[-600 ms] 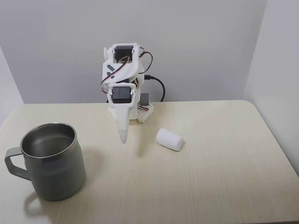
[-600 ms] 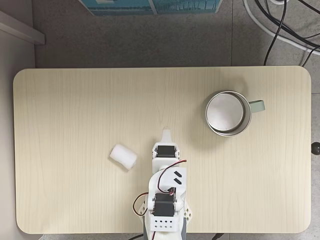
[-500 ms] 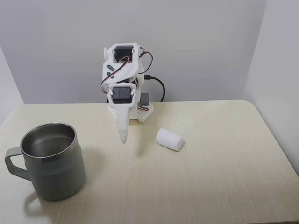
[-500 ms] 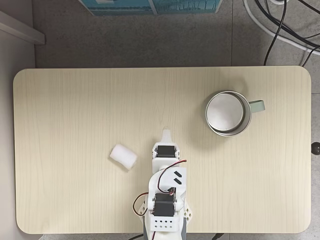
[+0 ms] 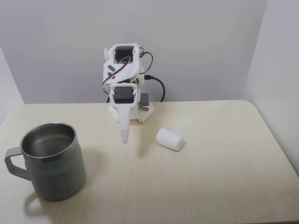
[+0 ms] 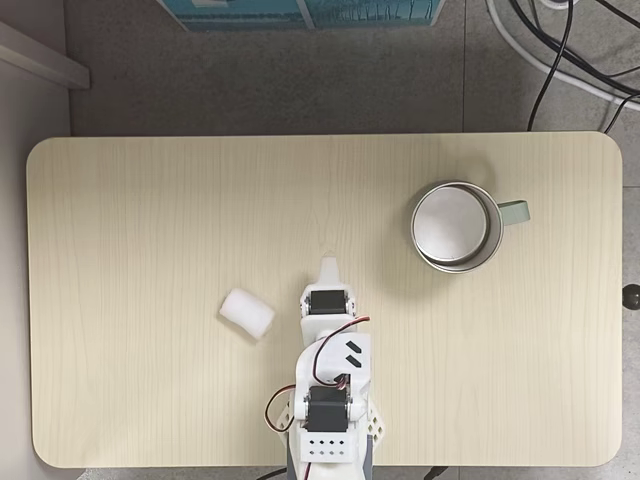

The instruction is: Grasp a dressing and put it in the cup.

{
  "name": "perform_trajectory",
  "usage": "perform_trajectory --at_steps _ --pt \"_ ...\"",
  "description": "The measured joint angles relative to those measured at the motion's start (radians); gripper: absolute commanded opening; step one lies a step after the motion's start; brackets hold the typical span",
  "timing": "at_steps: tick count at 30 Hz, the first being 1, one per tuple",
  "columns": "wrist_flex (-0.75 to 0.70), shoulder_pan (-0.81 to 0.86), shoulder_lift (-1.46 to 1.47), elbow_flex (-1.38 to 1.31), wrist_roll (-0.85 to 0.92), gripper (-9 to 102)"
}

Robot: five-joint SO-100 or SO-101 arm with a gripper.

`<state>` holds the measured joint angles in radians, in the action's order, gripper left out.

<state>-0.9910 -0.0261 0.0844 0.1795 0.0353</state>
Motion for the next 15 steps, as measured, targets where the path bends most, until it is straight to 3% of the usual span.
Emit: perform_trajectory --at_steps 8,15 --pt "-0.058 -0.040 -0.006 0.087 0.115 0" --pt "-0.219 -0.215 -0.083 0.347 0.380 0"
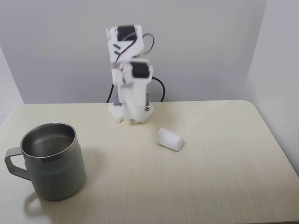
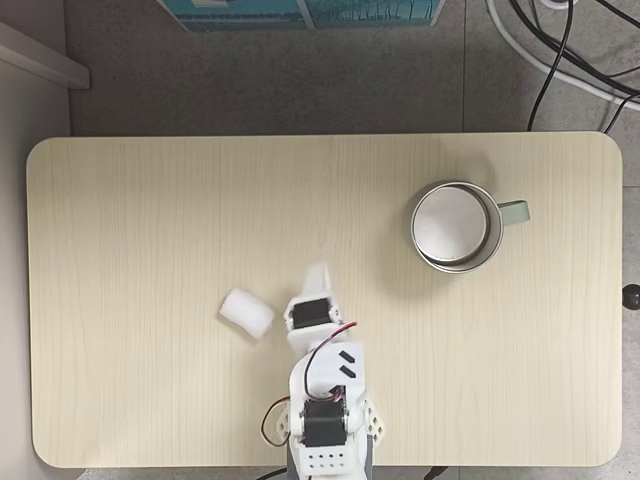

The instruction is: Grasp a dressing and put it in the cup.

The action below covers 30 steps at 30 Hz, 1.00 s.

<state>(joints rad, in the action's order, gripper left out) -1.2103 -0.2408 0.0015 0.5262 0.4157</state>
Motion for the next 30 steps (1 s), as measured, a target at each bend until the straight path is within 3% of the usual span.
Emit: perform_trajectory --at_steps 7,16,22,30 --pt "-0.212 -0.160 -0.302 0.316 0.359 9" --pt "-0.431 -0.304 -0.528 0.471 0.799 23" --pt "-0.454 -0.353 -0.813 0.529 0.960 24" --pt "-0.365 -0.393 -1.197 0.584 1.011 25"
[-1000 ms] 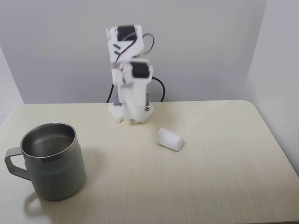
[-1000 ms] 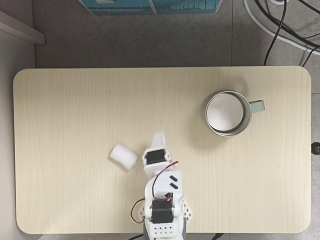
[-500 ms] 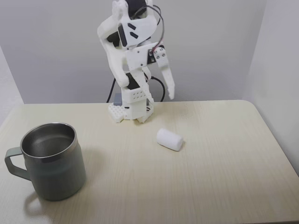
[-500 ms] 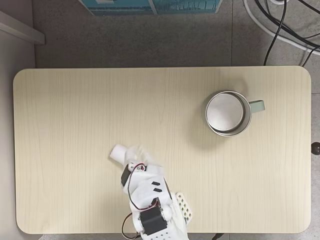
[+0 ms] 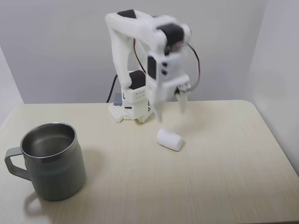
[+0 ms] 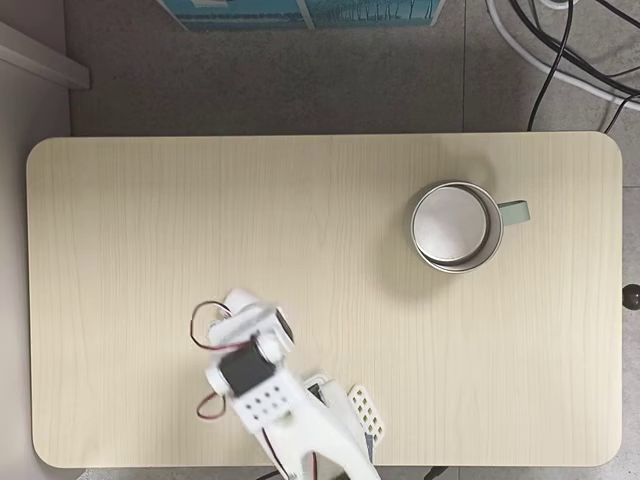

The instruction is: Grasp a dressing and put it in the cup.

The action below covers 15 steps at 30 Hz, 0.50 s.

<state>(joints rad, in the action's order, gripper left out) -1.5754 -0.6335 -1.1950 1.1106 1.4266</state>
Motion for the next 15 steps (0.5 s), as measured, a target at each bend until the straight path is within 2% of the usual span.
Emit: perform_trajectory --at_steps 15 --pt "0.252 -0.020 -0.302 -0.097 0.011 26"
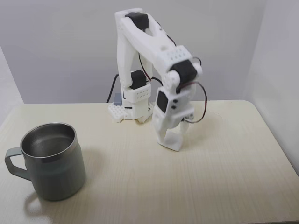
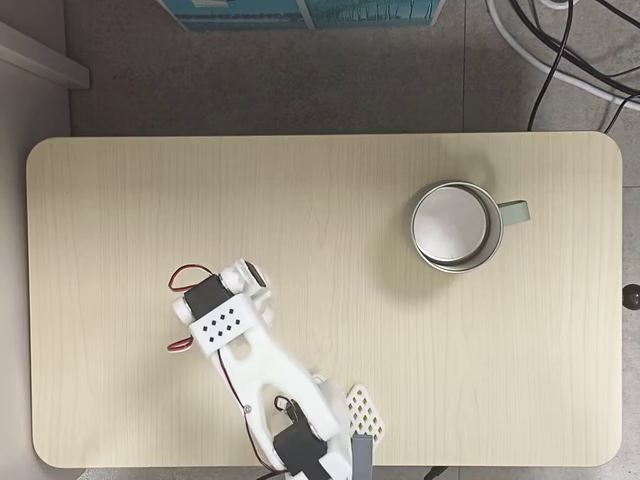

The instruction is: Grasp a dressing and put it in the cup.

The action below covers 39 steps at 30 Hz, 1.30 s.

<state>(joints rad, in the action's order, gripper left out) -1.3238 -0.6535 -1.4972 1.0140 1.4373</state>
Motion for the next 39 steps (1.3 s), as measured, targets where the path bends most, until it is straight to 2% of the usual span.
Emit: perform_trajectory --at_steps 12,19,29,39 --pt "0.083 0.000 -0.028 -0.054 0.000 24" --pt "0.112 -0.002 -0.028 -0.086 0.000 0" --pt "0.110 -0.002 -0.006 -0.086 -0.009 0" --pt "-0.118 -0.055 0.301 0.077 -0.262 0"
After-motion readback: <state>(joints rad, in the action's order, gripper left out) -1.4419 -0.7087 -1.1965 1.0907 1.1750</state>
